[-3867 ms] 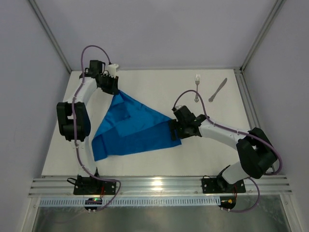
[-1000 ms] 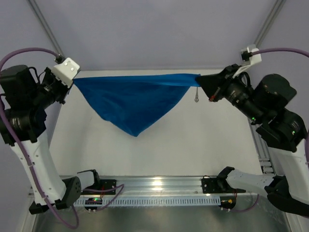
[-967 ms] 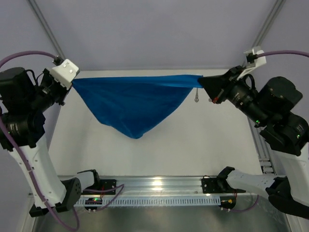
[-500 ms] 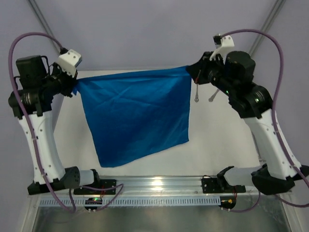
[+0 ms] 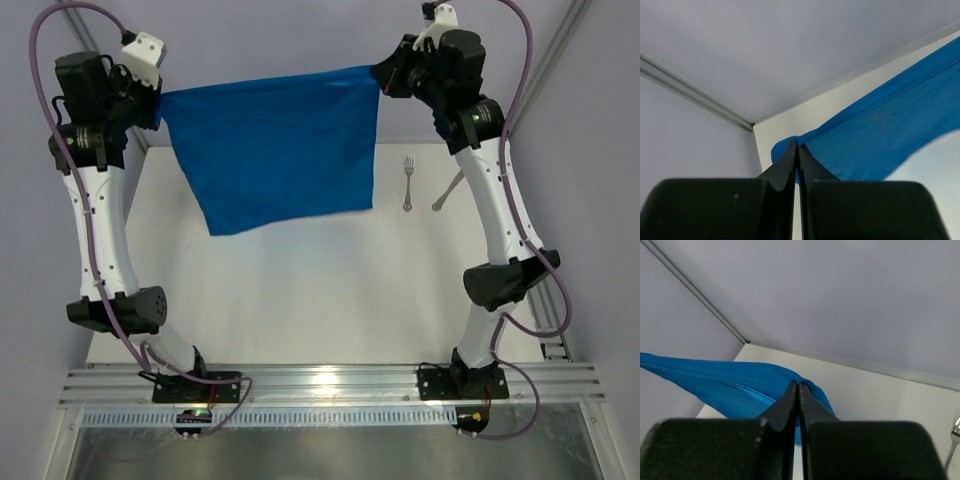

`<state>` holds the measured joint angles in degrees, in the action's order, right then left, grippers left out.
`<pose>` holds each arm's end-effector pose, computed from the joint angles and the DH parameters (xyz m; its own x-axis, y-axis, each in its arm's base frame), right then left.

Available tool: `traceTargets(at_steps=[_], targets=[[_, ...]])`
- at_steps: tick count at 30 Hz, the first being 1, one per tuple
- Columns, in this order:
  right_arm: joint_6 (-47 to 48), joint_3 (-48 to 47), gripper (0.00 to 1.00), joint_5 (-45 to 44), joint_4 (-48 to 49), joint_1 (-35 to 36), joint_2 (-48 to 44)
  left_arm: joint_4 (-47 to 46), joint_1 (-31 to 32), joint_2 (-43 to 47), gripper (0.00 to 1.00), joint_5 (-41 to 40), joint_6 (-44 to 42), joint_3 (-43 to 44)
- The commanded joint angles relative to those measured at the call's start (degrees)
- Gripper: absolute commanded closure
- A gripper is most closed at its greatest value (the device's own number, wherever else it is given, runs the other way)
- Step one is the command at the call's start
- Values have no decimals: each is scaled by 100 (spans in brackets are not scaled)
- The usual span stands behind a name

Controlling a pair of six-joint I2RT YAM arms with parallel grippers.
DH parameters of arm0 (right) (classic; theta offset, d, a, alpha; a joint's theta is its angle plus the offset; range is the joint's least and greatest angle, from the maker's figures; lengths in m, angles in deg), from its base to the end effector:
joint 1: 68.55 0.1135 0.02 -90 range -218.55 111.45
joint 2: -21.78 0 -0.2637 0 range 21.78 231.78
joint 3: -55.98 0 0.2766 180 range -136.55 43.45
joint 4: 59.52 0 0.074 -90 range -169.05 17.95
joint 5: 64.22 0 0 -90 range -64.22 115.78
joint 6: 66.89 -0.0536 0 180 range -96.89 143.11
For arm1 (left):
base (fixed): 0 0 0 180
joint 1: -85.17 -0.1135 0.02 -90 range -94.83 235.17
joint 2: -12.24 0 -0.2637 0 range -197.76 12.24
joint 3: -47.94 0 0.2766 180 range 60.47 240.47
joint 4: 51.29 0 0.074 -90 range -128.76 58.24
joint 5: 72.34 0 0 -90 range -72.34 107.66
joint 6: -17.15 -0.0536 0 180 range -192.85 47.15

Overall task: Fold the napkin into a case and place the utensils inside
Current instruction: Flatten out the crumpled napkin at the center of the board, then fold and flatten the napkin at the center of the board.

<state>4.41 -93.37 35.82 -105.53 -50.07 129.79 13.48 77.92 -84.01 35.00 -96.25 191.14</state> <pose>0.4101 0.1469 0.5367 -0.2260 0.2573 -0.9395 -0.4270 0.8407 0.3330 0.3558 0.0292 0.5395 -0.2147 0.3548 -0.9099 0.2683 0.9172 0.2944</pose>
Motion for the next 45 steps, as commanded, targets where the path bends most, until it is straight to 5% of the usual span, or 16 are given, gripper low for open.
traceTargets(at_steps=[1,6,14,21,30,37,45], targets=[[376,574,96,-152,702,-196,-1026,-567,-84,299,100,-293,-164,-102],[718,2199,96,103,755,-187,-1922,-918,-75,1195,100,-56,-865,-1849],[508,6480,96,-266,1290,-3,-3968,-717,-84,2557,100,243,-2546,-5468],[-282,9055,96,-398,1221,374,-4657,336,-84,2839,100,349,-3337,-7008],[-1372,10094,96,-705,685,1588,-4674,1401,-75,2980,100,-213,-4199,-8153],[-2182,10183,96,-864,-124,2327,-5447,2878,-84,3077,100,-206,-4094,-7663],[-1279,8937,96,-961,348,1845,-4229,1100,-84,2402,100,208,-2663,-6635]])
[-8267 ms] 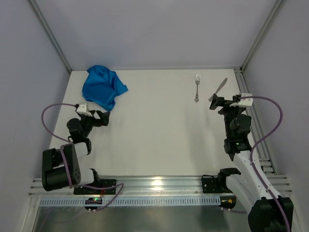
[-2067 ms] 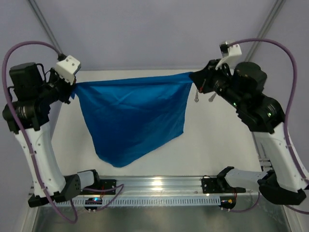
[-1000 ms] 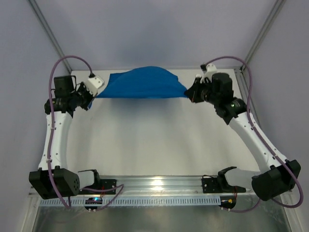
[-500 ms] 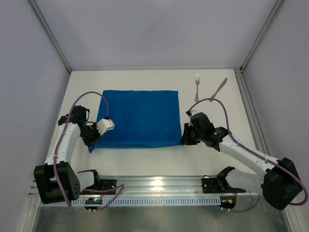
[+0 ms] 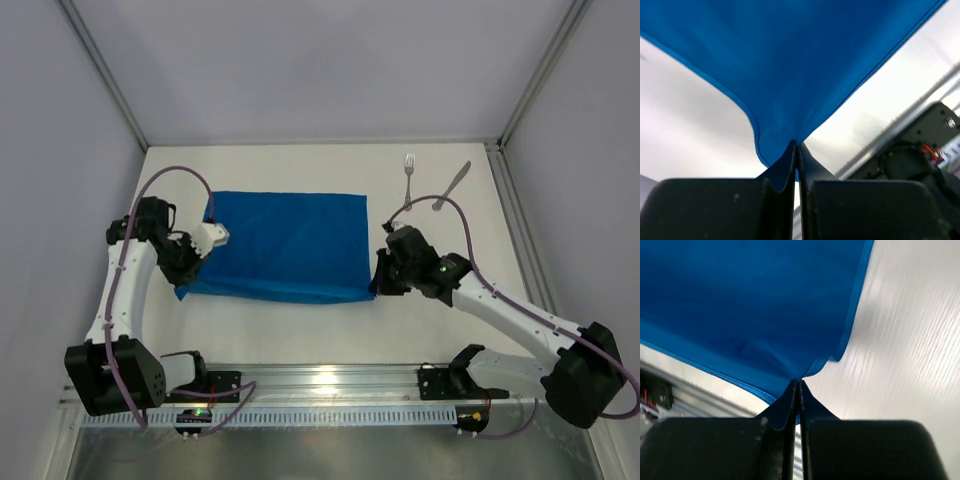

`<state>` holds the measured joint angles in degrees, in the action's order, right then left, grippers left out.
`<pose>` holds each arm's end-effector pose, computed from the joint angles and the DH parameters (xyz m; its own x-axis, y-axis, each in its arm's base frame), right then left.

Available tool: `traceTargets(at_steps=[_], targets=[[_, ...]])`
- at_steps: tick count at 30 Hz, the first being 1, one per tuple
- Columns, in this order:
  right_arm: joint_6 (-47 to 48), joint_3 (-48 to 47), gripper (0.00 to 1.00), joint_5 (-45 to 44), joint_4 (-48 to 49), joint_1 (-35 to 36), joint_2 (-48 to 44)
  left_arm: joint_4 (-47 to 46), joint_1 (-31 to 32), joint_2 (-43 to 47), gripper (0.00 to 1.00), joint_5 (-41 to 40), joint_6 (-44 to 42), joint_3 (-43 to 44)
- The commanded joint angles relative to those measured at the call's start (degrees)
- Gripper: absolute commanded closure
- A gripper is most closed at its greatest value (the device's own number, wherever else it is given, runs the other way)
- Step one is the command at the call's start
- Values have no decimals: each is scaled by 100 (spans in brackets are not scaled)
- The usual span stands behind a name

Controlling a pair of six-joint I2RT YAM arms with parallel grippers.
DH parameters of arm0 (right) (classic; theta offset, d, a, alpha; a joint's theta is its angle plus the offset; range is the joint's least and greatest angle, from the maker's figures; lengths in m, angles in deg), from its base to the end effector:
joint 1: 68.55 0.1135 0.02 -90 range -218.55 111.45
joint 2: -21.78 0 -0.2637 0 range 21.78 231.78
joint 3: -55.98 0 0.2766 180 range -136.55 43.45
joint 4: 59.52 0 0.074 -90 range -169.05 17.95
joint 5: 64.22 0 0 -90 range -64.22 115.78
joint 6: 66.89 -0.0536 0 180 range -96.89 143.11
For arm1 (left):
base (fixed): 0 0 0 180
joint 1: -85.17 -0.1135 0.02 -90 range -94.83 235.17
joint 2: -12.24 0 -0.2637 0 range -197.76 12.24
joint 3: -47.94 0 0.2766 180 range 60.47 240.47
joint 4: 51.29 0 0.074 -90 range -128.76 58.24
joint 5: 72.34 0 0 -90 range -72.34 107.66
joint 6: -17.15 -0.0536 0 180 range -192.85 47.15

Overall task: Fold the napkin into a case and place the utensils inside
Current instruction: Fold and flatten the napkin at the center of the board.

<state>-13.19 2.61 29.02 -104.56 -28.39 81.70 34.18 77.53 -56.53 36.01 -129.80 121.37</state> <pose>0.1829 0.1583 0.2102 -0.8797 0.0310 -0.4745 -0.1860 0.8959 0.4035 0.2204 0.0125 0.2585 -0.5976 0.7225 -0.3476 0.7784 0.6267 -0.0356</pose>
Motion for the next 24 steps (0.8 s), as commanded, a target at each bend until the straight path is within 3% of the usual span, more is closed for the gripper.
traceTargets(at_steps=[1,5,12,17,24], targets=[[587,-793,97,-194,359,-490,817,-1271,-53,-478,100,99,1077,413],[904,-1669,96,238,886,-1352,2118,-2336,-27,-1444,100,73,1739,939],[1212,-3543,96,352,773,-1643,4542,-3084,122,-3220,100,-234,2249,2372],[1072,-4378,96,80,694,-1871,5161,-3532,254,-4002,100,-455,2285,3057],[914,-4600,96,-52,632,-2047,5434,-3656,561,-4565,100,-718,2048,3349]])
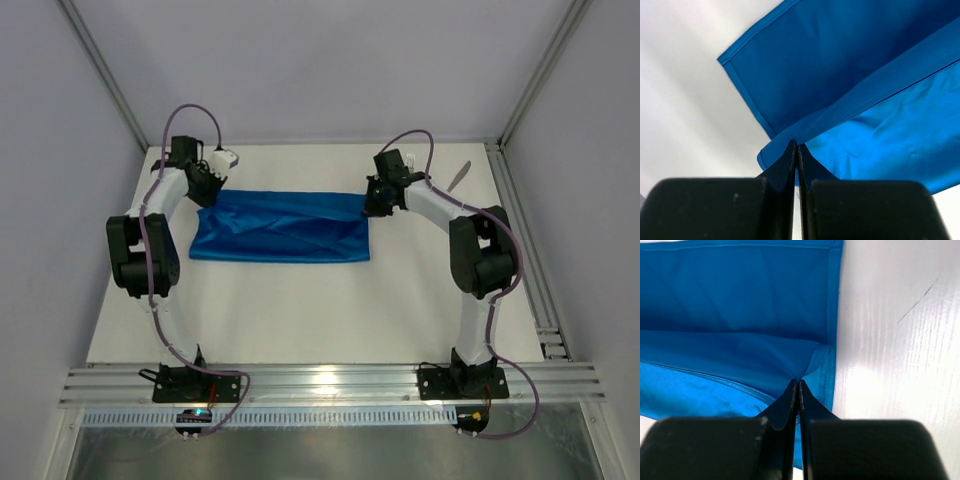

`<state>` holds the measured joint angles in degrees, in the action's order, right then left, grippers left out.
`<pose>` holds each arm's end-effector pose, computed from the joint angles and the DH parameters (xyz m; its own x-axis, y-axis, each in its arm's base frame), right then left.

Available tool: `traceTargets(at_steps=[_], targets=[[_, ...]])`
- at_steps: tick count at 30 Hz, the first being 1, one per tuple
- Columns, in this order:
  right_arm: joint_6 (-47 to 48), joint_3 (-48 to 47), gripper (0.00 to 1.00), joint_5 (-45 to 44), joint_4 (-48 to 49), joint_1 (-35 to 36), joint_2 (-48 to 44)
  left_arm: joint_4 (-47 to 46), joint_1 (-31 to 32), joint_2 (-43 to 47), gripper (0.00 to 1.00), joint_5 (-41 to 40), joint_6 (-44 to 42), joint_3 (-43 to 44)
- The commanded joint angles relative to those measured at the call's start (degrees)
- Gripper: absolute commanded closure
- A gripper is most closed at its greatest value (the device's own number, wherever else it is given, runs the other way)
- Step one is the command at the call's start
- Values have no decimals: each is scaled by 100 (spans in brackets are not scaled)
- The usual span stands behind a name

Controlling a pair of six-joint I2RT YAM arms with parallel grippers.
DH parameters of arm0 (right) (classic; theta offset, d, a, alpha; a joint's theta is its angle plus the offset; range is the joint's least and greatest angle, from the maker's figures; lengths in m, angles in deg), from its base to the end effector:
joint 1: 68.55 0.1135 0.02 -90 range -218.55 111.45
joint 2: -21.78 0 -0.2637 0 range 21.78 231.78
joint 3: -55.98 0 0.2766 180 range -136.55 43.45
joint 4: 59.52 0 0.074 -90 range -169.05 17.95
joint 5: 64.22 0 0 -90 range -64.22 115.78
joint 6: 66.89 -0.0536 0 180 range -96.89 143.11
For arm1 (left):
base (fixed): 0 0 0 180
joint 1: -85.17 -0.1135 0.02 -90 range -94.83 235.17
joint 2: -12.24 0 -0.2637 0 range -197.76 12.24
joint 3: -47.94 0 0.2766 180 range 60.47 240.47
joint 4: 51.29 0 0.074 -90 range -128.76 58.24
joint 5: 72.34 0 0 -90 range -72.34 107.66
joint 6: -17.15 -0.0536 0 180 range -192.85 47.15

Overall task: Fold the napkin into a case and place the utensils inside
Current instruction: Fold and flatten the napkin at the center of the board.

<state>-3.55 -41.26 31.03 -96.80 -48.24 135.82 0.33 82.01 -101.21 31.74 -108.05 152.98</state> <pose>0.4362 0.1667 0.1712 -0.8564 0.1595 -0.4910 -0.0131 0.9441 0.3295 0.4615 0.0124 0.2058 -0.6677 0.5231 -0.5297 0.5541 0.8244 0.1157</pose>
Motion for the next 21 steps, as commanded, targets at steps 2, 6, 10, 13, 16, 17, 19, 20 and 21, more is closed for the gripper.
traceTargets(at_steps=[2,6,10,13,16,17,19,20,21], targets=[[-59,-82,96,-244,-144,-72,-135,-305,193,-151,100,-380,-171,180],[-156,375,96,-218,67,-63,-575,-428,228,-230,100,-494,-119,153],[-138,210,96,-209,-3,-63,-488,-595,246,-309,100,-688,-5,162],[-208,-97,96,-139,-65,-72,-207,-692,246,-353,99,-714,57,153],[-322,-300,96,-104,-4,-63,13,-894,254,-415,94,-855,109,162],[-349,-353,96,-139,14,-72,57,-990,376,-432,93,-916,153,162],[-506,-572,87,-191,41,-106,250,-1288,439,-555,80,-1118,267,249],[-586,-660,77,-183,41,-133,329,-1386,448,-608,70,-1188,486,328],[-665,-844,62,-139,93,-168,469,-1421,439,-687,54,-1337,610,442]])
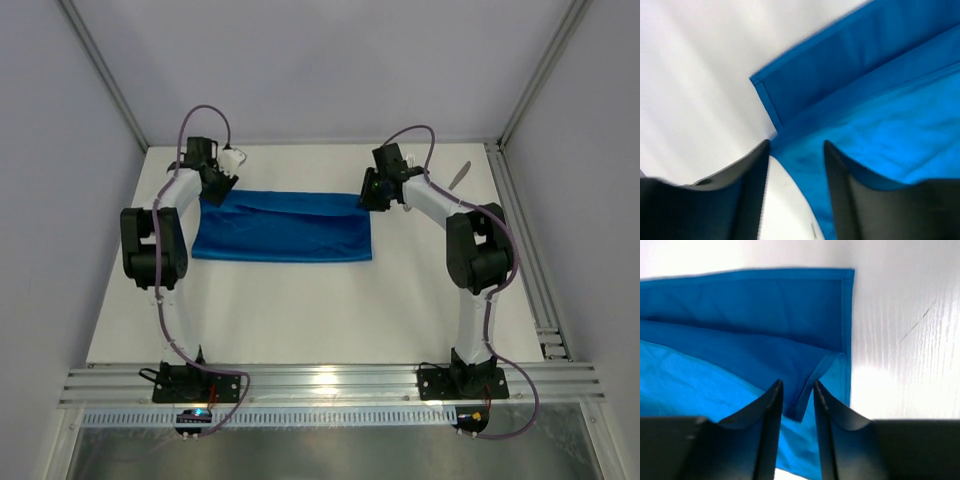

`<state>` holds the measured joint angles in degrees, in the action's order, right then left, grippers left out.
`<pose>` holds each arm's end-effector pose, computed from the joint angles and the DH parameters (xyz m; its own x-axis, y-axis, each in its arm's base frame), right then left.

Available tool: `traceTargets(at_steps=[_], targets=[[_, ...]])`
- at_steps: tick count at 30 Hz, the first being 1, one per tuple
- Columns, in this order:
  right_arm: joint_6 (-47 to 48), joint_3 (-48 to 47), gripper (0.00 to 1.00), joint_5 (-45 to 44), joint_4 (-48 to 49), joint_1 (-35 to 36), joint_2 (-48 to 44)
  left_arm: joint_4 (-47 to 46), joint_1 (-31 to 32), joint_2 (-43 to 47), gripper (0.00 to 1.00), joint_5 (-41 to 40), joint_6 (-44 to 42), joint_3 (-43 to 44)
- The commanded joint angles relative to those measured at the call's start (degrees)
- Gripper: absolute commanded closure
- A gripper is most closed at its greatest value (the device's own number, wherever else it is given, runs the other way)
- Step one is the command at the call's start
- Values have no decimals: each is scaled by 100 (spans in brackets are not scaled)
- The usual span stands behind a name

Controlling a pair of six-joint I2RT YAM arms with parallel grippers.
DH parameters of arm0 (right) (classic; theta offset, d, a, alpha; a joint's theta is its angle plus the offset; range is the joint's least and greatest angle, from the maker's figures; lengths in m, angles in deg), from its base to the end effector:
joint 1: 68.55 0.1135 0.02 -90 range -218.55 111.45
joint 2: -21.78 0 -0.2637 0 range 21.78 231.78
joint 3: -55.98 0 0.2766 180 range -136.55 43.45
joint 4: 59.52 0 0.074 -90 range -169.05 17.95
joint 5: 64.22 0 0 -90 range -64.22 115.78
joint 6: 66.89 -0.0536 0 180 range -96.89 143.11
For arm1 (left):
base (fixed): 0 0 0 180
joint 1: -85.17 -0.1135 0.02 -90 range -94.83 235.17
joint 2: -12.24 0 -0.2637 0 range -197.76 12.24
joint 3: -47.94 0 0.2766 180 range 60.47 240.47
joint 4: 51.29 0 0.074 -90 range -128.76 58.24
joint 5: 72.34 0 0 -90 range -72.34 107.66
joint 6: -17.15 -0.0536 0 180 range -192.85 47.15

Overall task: Fold the napkin into a case and place the utensils inside
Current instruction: Fold and flatten the napkin at the center of the board, then smooth out the rectangle-folded napkin at the center of the board.

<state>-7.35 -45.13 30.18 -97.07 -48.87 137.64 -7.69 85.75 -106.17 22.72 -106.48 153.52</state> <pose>0.4510 0.1657 0.1795 -0.8348 0.2382 -0.4964 0.0502 0.9307 0.3623 0.4855 -0.0096 0.1779 -0.6611 0.5584 -0.5011 0.5104 0.8243 0.2451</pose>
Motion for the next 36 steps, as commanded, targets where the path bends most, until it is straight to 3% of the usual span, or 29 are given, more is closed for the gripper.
traceTargets(at_steps=[1,3,4,5,6,9,13,17,20,21,26,36], targets=[[-337,-572,59,-45,128,-157,358,-620,65,-278,46,-453,558,545],[-505,-940,54,-176,94,-219,473,-375,74,-524,26,-636,865,1151],[-531,-1073,49,-220,41,-298,578,-243,65,-586,21,-629,980,1362],[-592,-1196,47,-255,6,-350,631,37,48,-648,8,-603,1111,1782],[-628,-1415,45,-273,-38,-395,658,196,13,-666,3,-568,1365,1986],[-576,-1645,40,-274,-231,-614,632,812,-223,-518,2,-252,1683,2410],[12,-1103,39,-405,-355,-650,18,1462,-698,89,6,363,2044,1771],[575,312,42,-46,-4,-501,-922,1578,-1121,809,31,698,1895,313],[945,1148,62,-71,347,-255,-1398,1604,-1148,1118,32,707,1693,-567],[989,1263,73,103,470,-220,-1416,1621,-1148,1162,32,750,1684,-735],[831,738,96,772,147,-202,-802,1455,-1148,1320,34,655,1666,-1509],[488,175,96,1071,94,-123,104,1130,-1139,952,50,461,1728,-1677]])
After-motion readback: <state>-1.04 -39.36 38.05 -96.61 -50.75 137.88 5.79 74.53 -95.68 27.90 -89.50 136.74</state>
